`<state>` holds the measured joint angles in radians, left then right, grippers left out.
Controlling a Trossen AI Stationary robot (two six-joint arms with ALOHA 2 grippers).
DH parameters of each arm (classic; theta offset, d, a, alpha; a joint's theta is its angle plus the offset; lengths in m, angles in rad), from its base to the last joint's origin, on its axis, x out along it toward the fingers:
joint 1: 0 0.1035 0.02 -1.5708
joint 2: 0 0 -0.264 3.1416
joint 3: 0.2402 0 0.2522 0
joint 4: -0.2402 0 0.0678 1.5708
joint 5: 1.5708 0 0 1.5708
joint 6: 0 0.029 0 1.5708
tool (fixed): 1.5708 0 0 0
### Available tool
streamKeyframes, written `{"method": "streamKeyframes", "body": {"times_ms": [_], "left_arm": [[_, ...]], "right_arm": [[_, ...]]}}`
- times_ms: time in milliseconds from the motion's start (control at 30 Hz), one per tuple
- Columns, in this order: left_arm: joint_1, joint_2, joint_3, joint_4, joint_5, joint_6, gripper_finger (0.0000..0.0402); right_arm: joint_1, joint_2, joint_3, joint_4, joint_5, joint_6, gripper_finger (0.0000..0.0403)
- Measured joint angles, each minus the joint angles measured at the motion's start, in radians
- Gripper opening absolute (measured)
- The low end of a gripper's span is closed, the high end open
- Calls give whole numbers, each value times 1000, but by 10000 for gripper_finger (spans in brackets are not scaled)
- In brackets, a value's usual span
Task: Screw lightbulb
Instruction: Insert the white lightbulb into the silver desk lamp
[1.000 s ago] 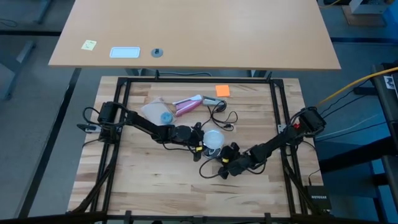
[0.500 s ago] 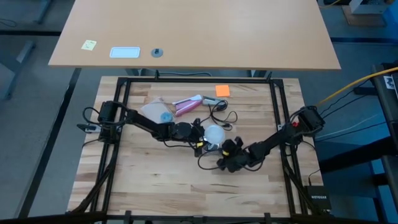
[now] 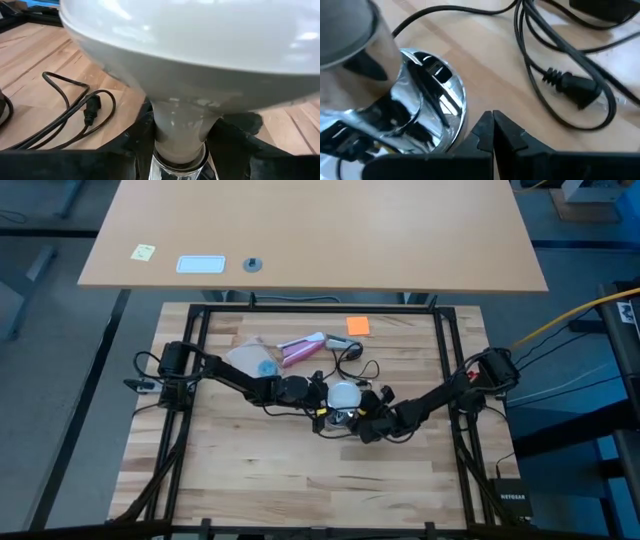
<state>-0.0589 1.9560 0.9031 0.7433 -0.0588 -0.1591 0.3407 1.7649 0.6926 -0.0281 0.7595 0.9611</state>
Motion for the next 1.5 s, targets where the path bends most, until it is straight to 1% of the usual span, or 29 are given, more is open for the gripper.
{"method": "streamKeyframes", "body": {"times_ms": [167,433,500,567,667,833,933,1000,1067,1100,1233,1300,1367,1500], "left_arm": [[0,0,0,2,-7,-17,150],[1,0,0,6,-14,-49,150],[1,0,0,7,-17,-67,150],[1,0,0,8,-19,-86,150],[1,0,0,8,-17,-109,150],[0,0,0,2,-10,-126,150],[-1,-1,0,1,-10,-118,150],[0,-1,0,1,-11,-119,150],[-1,-1,0,-2,-11,-113,150],[-1,-1,0,-5,-12,-111,150],[-7,-1,0,-5,-14,-121,150],[-19,-1,0,-8,-20,-120,150],[-38,4,1,-7,-42,-117,150],[-97,38,2,18,-114,-112,151]], "right_arm": [[-10,-26,0,-3,-63,-93,1],[-8,-117,0,-41,-75,-218,1],[-8,-136,0,-45,-99,-259,1],[-8,-150,0,-46,-138,-293,1],[-8,-158,0,-44,-223,-351,1],[-6,-160,1,-36,-398,-419,1],[23,-161,1,-21,-471,-423,1],[60,-158,1,4,-502,-421,1],[103,-157,1,40,-494,-419,1],[125,-158,1,59,-471,-418,1],[202,-158,1,99,-311,-363,1],[225,-158,1,95,-254,-331,1],[239,-156,1,96,-226,-289,1],[244,-119,-1,157,-225,-257,1]]}}
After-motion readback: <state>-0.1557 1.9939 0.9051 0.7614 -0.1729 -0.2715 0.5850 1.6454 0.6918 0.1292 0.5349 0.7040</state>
